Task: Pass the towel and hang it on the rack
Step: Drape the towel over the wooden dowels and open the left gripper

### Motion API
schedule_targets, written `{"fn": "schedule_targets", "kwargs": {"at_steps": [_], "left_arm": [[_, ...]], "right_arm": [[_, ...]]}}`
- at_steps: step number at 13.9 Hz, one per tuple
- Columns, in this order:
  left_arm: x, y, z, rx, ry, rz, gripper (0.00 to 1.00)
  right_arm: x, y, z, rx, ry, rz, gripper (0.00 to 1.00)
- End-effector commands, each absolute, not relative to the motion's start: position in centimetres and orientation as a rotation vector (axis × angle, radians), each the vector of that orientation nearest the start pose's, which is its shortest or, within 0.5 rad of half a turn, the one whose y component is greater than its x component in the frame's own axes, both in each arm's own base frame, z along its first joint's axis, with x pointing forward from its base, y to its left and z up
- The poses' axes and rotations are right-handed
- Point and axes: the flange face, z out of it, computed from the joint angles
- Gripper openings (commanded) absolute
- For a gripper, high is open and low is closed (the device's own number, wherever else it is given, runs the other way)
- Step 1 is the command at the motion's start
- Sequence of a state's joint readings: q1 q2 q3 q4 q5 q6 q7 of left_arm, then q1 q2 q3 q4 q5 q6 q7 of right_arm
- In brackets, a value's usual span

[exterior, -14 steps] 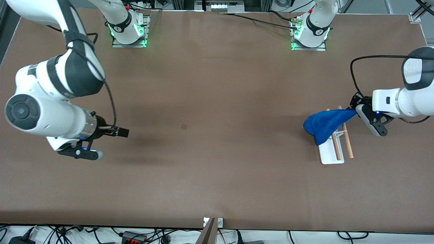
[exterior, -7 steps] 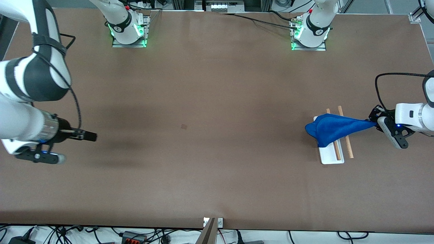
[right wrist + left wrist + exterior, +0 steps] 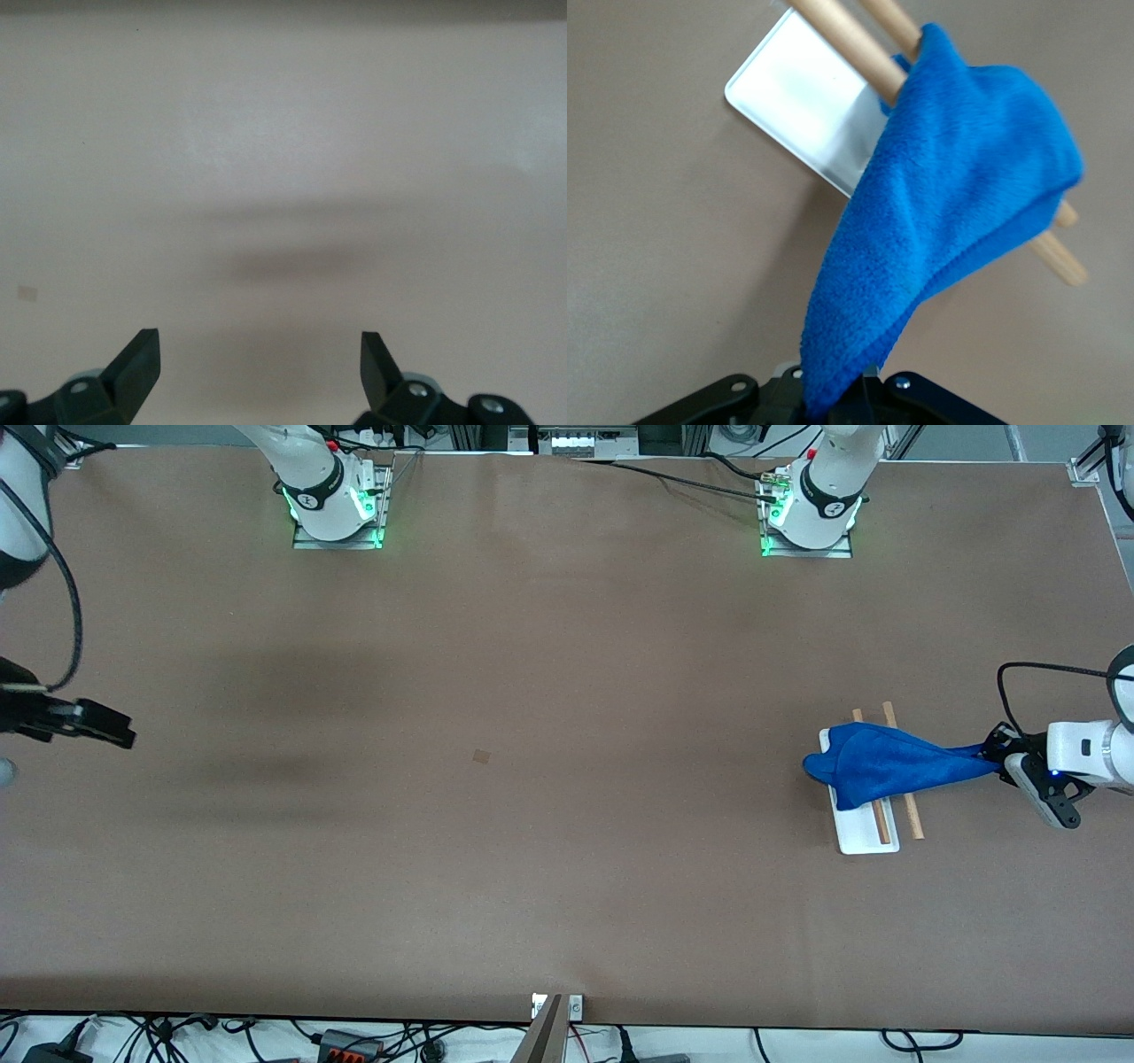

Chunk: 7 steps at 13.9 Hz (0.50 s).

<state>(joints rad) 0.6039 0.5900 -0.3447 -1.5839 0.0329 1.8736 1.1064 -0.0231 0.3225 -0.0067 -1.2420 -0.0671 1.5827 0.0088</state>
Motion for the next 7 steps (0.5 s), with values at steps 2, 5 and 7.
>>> {"fn": "schedule_targets", "kwargs": {"at_steps": [2,5,7], "left_arm": [[63.8,21.3,27.3,-3.130,1.388,0.138,0.01],[63.7,20.7,26.5,-3.136,1.392,0.152,0.01],[63.8,20.1,26.1,-3.160,1.352,0.169,0.01]], "right_arm": [[62.3,-3.2,58.1,-3.203,0.008,0.016,1.00],[58.3,-2.9,56.8,-3.199,0.010,-0.058,1.00],[56.8,-2.9,56.5,-3.198,0.007,-0.024,1.00]]}}
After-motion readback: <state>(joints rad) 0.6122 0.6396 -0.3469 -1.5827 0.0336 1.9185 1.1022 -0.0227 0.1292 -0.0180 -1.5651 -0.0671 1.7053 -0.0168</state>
